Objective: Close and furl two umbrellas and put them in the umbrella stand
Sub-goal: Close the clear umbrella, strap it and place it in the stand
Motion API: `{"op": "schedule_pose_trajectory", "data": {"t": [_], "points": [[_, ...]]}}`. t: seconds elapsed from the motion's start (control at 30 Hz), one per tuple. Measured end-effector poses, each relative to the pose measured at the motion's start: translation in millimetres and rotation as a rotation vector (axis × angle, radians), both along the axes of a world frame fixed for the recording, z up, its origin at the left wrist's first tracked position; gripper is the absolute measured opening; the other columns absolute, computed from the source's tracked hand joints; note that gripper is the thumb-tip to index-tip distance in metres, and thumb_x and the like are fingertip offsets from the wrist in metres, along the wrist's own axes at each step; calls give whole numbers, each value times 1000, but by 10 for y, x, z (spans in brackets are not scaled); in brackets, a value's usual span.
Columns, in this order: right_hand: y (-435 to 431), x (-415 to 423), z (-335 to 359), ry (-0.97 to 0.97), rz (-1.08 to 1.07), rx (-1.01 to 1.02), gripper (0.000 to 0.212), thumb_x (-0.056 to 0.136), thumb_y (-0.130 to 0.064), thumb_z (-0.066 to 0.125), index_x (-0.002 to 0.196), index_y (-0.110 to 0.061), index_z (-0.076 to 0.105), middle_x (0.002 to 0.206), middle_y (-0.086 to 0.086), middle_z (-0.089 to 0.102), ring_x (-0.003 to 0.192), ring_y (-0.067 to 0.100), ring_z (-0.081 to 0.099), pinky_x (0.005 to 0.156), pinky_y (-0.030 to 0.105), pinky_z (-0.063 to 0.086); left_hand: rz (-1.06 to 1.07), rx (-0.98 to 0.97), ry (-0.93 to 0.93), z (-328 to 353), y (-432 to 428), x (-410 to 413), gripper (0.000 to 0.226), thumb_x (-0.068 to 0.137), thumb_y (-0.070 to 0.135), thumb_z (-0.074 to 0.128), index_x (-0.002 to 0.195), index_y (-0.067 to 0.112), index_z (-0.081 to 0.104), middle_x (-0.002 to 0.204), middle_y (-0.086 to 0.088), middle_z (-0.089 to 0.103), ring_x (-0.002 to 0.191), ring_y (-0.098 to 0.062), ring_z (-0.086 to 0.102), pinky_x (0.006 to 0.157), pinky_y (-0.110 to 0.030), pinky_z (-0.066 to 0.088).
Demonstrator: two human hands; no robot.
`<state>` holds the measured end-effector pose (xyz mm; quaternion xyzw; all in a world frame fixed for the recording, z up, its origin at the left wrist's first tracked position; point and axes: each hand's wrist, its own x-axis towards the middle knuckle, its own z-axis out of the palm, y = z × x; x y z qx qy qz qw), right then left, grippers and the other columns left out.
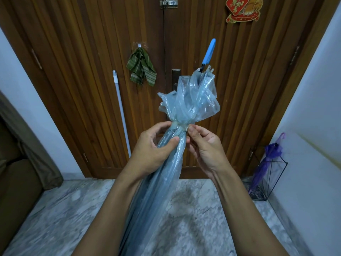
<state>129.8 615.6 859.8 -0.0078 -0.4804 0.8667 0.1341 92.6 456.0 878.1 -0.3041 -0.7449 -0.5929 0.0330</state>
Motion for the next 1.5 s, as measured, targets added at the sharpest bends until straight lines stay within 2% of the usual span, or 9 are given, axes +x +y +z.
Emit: {"op": "schedule_pose_trajectory", "data": {"t": [0.1,0.2,0.37,0.6,0.8,0.9,1.03,1.3,1.5], "points": [[4,23,-13,-8,-27,62,37,82,-21,70,115,-6,63,104,10,75,94,20,73,77,29,60,-17,14,-16,-17,15,17,36,87,21,71,122,19,64,114,9,69,107,-2,63,89,-16,51],[5,30,-2,-21,66,18,41,92,-18,63,130,-6,55,119,11,73,112,24,69,93,38,58,-36,32,-43,-38,33,26,36,88,21,70,123,18,63,114,8,70,107,-3,64,88,-19,51],[43,44,11,-30,160,13,50,92,-23,61,135,0,54,129,14,67,124,24,62,107,41,48,-79,33,-71,-46,45,30,37,89,21,68,126,18,62,116,7,69,109,-5,64,89,-21,52],[18,57,6,28,147,-57,41,88,-19,63,123,2,61,111,12,74,104,21,71,95,32,56,-78,5,-42,-56,79,31,35,90,21,67,125,20,63,117,8,70,112,-6,63,97,-32,51],[-25,48,52,13,-5,-18,54,83,-23,69,130,-2,50,107,12,76,100,23,73,93,37,58,-72,31,-84,-42,139,39,33,92,21,64,125,17,62,113,5,70,105,-8,67,87,-24,55],[-33,63,39,4,-139,115,39,87,-21,70,116,-10,46,98,13,78,87,20,74,82,33,60,-37,106,-174,-81,202,49,32,93,18,64,124,14,62,110,0,72,95,-11,71,78,-22,56],[-42,96,-20,47,-258,302,11,94,-17,66,101,-11,60,93,15,77,84,22,75,74,29,61,19,116,-192,-135,245,38,39,90,23,67,128,15,59,114,0,70,98,-5,69,77,-17,54],[53,103,-26,104,-298,501,27,91,-12,69,118,-10,68,103,5,77,99,13,73,84,25,59,33,98,-182,-123,239,60,35,90,18,67,124,17,59,110,6,69,93,3,68,73,-11,51],[84,129,-18,116,-399,772,13,90,-16,73,102,-13,76,97,-9,76,93,0,71,82,17,56,62,54,-118,-107,214,100,34,89,17,68,122,19,61,107,13,68,96,8,65,72,-7,50]]}}
